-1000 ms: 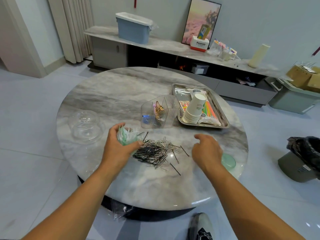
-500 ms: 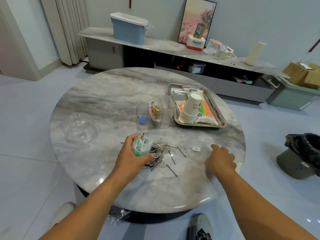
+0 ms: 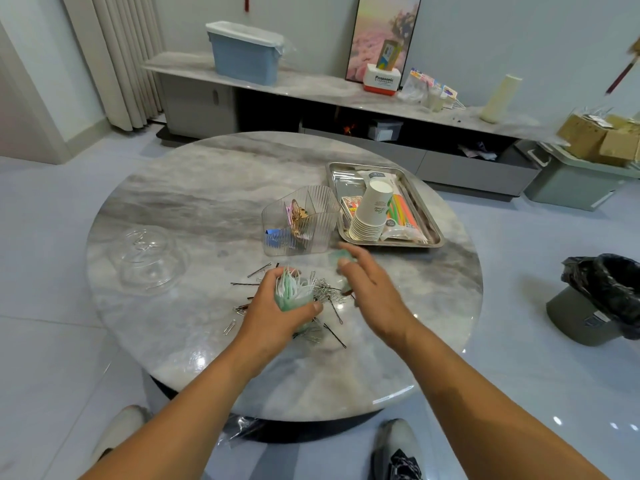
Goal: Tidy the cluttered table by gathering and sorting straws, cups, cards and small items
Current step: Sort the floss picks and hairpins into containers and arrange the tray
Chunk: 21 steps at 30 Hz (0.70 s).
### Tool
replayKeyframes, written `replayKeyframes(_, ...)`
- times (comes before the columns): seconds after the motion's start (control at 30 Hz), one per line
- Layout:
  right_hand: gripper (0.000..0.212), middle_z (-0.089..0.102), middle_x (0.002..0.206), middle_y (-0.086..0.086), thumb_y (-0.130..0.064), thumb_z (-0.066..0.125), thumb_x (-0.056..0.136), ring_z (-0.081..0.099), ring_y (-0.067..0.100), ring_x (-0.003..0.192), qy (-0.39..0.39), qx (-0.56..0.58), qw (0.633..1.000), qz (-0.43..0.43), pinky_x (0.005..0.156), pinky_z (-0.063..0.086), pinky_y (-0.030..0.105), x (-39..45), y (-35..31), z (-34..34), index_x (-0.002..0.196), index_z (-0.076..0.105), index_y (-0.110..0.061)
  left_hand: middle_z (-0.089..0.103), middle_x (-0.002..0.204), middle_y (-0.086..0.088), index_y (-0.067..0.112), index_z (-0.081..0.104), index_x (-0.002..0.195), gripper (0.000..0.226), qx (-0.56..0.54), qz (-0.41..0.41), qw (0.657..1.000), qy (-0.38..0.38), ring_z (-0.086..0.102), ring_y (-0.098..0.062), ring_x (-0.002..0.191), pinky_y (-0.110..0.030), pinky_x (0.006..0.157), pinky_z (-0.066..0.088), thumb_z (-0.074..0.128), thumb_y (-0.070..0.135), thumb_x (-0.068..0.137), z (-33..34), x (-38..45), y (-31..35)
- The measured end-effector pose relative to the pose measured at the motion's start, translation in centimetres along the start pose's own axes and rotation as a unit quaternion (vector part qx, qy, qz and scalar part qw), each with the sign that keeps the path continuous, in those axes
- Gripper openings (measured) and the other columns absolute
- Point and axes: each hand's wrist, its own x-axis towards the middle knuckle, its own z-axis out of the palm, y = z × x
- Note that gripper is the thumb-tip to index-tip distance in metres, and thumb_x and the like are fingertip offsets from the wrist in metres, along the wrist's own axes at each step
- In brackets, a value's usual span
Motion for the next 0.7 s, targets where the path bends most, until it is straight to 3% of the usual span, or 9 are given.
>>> replayKeyframes(0.07, 0.047, 0.063, 0.122, -0.012, -0.058, 0.046, 0.091, 0.061, -0.006, 0.102, -0.032, 0.011, 0.999, -0.008, 0.082, 0.049, 0.02, -0.5, 0.1, 1.8, 0.136, 0.052, -0.048, 0.071, 0.099, 0.012, 0.039, 0.057, 0.112, 0.053, -0.012, 0.002, 1.0, -0.014, 0.071, -0.008, 0.088, -0.023, 0.068, 0.057, 0.091, 0.023, 0.074, 0.2, -0.2, 0.4)
replayKeyframes(0.13, 0.047, 0.056, 0.137, -0.01, -0.059, 0.043, 0.094, 0.055, 0.002, 0.123, -0.041, 0.018, 0.999, -0.002, 0.103, 0.048, 0.034, -0.7, 0.4, 3.0, 0.139, 0.049, -0.048, 0.072, 0.1, 0.01, 0.038, 0.057, 0.114, 0.054, -0.006, -0.001, 1.0, -0.019, 0.071, -0.009, 0.09, -0.024, 0.07, 0.057, 0.091, 0.025, 0.074, 0.3, -0.4, 0.8)
replayKeyframes(0.2, 0.048, 0.051, 0.143, -0.01, -0.062, 0.041, 0.095, 0.049, 0.004, 0.131, -0.037, 0.021, 0.999, 0.003, 0.111, 0.043, 0.038, -1.0, 0.5, 3.5, 0.14, 0.047, -0.048, 0.072, 0.101, 0.008, 0.035, 0.056, 0.115, 0.054, 0.005, 0.001, 1.0, -0.017, 0.071, -0.011, 0.092, -0.027, 0.073, 0.059, 0.09, 0.023, 0.074, 0.2, -0.5, 0.9)
replayKeyframes(0.3, 0.052, 0.048, 0.137, -0.017, -0.07, 0.04, 0.089, 0.045, -0.014, 0.122, -0.016, -0.01, 0.999, -0.038, 0.102, 0.039, 0.02, -1.4, 0.4, 4.0, 0.137, 0.046, -0.052, 0.072, 0.102, 0.007, 0.034, 0.054, 0.114, 0.054, 0.033, 0.001, 0.999, -0.017, 0.071, -0.012, 0.092, -0.03, 0.076, 0.06, 0.089, 0.024, 0.074, 0.1, -0.7, 0.9)
replayKeyframes(0.37, 0.054, 0.043, 0.13, -0.019, -0.073, 0.044, 0.087, 0.046, -0.015, 0.116, -0.004, -0.066, 0.995, -0.076, 0.093, 0.037, 0.012, -1.6, 0.3, 4.3, 0.138, 0.041, -0.055, 0.072, 0.1, 0.014, 0.041, 0.053, 0.109, 0.054, 0.049, 0.003, 0.999, -0.022, 0.07, -0.004, 0.088, -0.025, 0.069, 0.058, 0.086, 0.037, 0.067, 0.1, -0.9, 1.0)
replayKeyframes(0.43, 0.057, 0.037, 0.126, -0.019, -0.073, 0.048, 0.087, 0.05, -0.005, 0.112, 0.004, -0.14, 0.984, -0.109, 0.091, 0.043, 0.016, -1.8, 0.5, 4.6, 0.14, 0.034, -0.056, 0.07, 0.1, 0.019, 0.047, 0.052, 0.105, 0.051, 0.066, 0.013, 0.997, -0.022, 0.069, 0.0, 0.087, -0.019, 0.065, 0.054, 0.075, 0.047, 0.06, 0.3, -1.1, 1.2)
replayKeyframes(0.53, 0.063, 0.031, 0.124, -0.016, -0.069, 0.051, 0.088, 0.053, 0.008, 0.112, 0.016, -0.203, 0.969, -0.14, 0.088, 0.05, 0.03, -2.1, 0.9, 4.9, 0.144, 0.026, -0.057, 0.07, 0.099, 0.015, 0.046, 0.053, 0.105, 0.043, 0.08, 0.034, 0.996, -0.01, 0.069, -0.004, 0.088, -0.026, 0.07, 0.056, 0.067, 0.049, 0.064, 0.4, -1.1, 1.2)
replayKeyframes(0.7, 0.063, 0.032, 0.124, -0.015, -0.068, 0.053, 0.085, 0.051, 0.005, 0.107, 0.086, -0.192, 0.965, -0.154, 0.086, 0.053, 0.035, -2.1, 0.9, 4.8, 0.142, 0.033, -0.048, 0.072, 0.096, 0.014, 0.045, 0.057, 0.103, 0.04, 0.07, 0.04, 0.997, 0.003, 0.07, -0.005, 0.082, -0.023, 0.065, 0.056, 0.073, 0.038, 0.067, 0.4, -1.1, 1.3)
